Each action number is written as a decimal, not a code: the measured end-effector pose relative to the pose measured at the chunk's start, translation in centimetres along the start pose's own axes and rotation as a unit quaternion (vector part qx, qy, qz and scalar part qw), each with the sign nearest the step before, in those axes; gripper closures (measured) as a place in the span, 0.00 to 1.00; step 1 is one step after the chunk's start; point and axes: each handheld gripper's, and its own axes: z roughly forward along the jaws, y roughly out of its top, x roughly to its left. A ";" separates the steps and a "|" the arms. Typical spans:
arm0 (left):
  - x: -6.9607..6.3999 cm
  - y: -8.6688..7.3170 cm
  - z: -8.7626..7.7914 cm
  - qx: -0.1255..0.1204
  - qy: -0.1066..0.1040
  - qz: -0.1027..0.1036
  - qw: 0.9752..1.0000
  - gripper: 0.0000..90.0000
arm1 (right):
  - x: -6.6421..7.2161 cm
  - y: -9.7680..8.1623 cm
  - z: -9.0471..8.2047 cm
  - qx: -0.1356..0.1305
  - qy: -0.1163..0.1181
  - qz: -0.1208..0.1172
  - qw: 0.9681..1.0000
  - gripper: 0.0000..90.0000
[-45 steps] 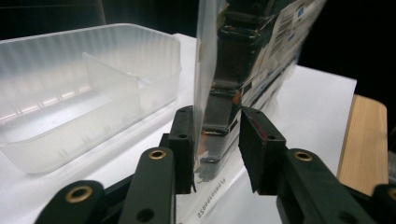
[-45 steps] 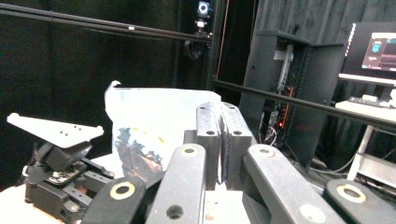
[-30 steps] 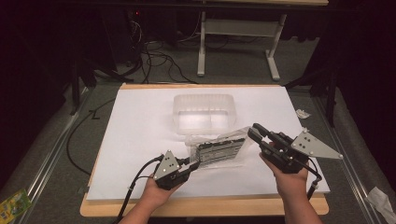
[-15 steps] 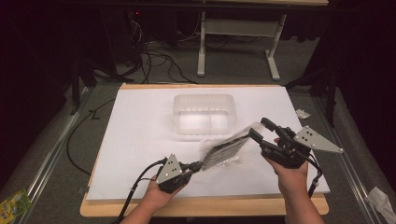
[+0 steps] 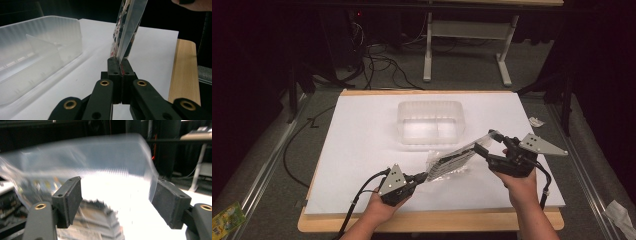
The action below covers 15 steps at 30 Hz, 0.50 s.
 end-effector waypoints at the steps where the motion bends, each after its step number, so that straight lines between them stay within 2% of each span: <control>1: 0.0 -0.1 0.0 0.001 0.001 -0.004 1.000 1.00 | -0.1 -0.3 0.3 0.005 0.007 0.005 1.000 0.28; 5: 0.5 -0.4 0.0 0.006 0.008 -0.013 1.000 1.00 | 0.0 -1.6 1.4 0.037 0.034 0.002 0.999 0.27; 9: 1.0 -0.6 -0.2 0.006 0.012 -0.026 1.000 1.00 | -0.1 -3.1 2.8 0.083 0.042 -0.007 0.996 0.28; 11: 1.1 -0.6 -0.2 0.008 0.015 -0.030 0.999 1.00 | -0.2 -3.7 3.3 0.098 0.045 -0.006 0.994 0.28; 15: 1.3 -0.7 -0.2 0.006 0.027 -0.046 0.999 1.00 | -0.1 -4.5 4.2 0.123 0.052 -0.021 0.991 0.31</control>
